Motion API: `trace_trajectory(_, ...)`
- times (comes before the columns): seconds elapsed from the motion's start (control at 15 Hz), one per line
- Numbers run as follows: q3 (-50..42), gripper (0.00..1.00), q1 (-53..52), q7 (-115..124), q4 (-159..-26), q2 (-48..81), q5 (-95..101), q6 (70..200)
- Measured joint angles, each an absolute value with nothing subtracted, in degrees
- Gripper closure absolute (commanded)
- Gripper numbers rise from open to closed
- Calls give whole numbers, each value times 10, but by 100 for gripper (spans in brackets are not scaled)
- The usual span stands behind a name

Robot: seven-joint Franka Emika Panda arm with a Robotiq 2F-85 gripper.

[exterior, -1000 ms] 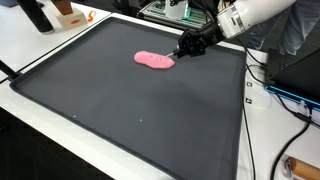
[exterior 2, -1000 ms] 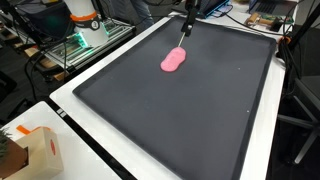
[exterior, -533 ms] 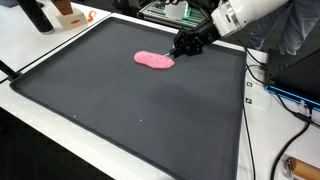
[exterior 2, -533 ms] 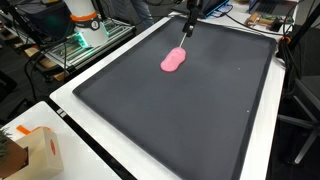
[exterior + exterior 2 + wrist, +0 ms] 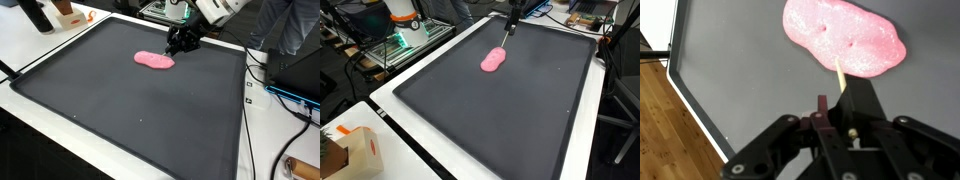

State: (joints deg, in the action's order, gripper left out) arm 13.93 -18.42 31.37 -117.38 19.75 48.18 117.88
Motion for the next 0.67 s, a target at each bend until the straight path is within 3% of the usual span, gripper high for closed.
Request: trace_trajectory(0.67,113,94,-137,220,-1249,106,373,1284)
